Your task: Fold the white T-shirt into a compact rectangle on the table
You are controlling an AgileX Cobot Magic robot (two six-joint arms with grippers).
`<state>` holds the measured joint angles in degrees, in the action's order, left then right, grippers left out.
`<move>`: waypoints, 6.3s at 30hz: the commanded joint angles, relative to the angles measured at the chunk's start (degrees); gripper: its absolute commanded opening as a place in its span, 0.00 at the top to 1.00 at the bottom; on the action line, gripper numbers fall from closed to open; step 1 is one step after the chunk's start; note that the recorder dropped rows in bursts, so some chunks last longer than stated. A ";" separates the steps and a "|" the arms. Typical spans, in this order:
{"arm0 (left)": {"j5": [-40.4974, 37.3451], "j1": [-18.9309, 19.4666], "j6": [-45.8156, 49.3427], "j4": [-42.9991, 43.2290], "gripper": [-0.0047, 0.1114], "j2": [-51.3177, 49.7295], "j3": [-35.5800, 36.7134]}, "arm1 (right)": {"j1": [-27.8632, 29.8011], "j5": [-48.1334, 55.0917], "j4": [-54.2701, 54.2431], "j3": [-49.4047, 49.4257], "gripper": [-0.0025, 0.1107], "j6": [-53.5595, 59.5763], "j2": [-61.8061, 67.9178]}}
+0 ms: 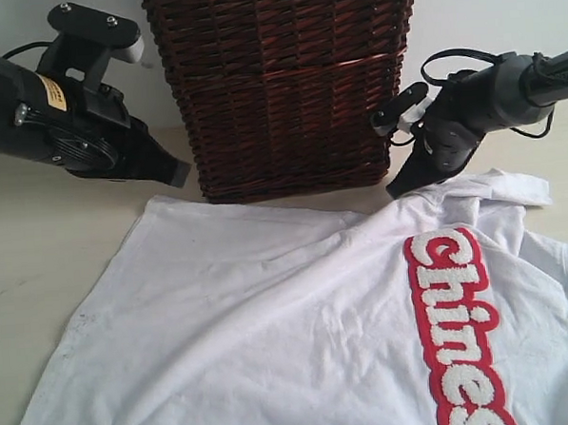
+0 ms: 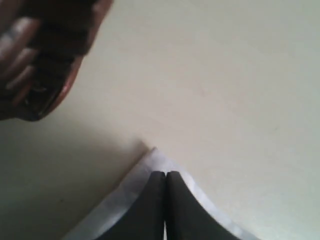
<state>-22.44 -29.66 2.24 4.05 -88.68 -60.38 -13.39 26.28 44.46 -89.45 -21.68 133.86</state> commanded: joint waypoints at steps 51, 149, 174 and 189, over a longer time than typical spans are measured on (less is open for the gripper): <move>4.80 -0.55 -1.08 -1.54 0.96 6.38 9.63 | 13.46 2.12 -36.74 -8.81 0.98 27.73 -0.29; 7.34 -2.39 -0.98 -1.87 0.96 14.05 17.09 | 18.75 11.24 -45.57 -31.45 0.89 26.52 13.13; 7.07 -2.39 -1.13 -1.87 0.96 14.05 17.09 | 18.86 17.85 -40.75 -36.11 0.45 20.51 14.67; 6.92 -2.39 -1.13 -1.87 0.96 14.05 17.09 | 18.71 17.60 -53.68 -36.11 0.98 36.91 14.76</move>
<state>-15.51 -31.66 1.04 2.55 -74.58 -43.52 5.44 43.94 -10.24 -125.48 13.90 149.10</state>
